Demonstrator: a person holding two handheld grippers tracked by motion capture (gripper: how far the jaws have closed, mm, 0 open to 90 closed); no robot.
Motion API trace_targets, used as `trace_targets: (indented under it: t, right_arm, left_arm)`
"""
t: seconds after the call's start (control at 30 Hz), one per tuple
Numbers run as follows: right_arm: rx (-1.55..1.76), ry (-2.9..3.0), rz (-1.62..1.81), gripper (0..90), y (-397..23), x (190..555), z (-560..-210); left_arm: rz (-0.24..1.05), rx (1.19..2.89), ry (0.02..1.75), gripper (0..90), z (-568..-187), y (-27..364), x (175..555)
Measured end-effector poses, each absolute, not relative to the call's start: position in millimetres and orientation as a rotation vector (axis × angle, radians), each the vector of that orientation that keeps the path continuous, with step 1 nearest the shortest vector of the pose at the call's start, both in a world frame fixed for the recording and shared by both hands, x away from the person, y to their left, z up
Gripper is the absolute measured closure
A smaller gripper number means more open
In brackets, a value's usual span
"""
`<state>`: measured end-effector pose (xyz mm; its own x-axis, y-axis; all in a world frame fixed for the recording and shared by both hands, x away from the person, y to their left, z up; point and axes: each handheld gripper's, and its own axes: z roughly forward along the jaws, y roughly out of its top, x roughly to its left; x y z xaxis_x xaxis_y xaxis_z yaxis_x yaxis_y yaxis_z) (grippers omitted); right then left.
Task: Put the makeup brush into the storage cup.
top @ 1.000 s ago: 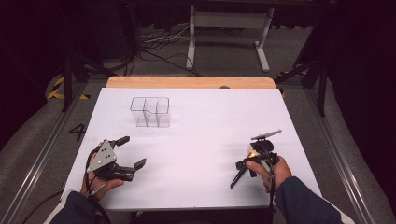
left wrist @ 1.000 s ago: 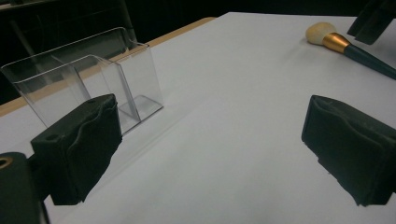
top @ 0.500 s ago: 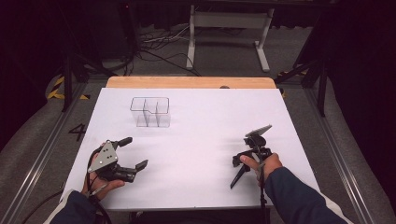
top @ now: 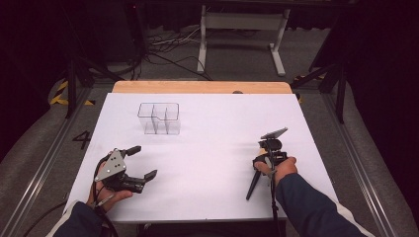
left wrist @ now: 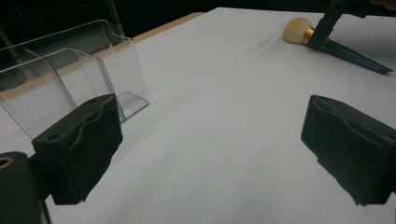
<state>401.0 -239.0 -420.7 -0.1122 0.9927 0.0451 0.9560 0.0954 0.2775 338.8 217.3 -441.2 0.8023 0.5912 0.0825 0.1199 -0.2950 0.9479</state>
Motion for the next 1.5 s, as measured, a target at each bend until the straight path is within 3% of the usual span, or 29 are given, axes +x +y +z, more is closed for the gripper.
trace_targets:
  t: [0.13, 0.47, 1.5]
  right_arm:
    - [1.962, 2.177, 0.414, 66.6, -240, 400, -421]
    - [1.850, 2.244, 0.551, 67.0, -248, 393, -421]
    - [1.366, 1.993, 1.259, 67.0, -276, 374, -371]
  left_arm:
    - [0.511, 1.841, 0.542, 5.9, -441, 217, 339]
    - [0.509, 1.839, 0.548, 5.9, -442, 216, 340]
    - [0.517, 1.876, 0.565, 6.0, -446, 214, 345]
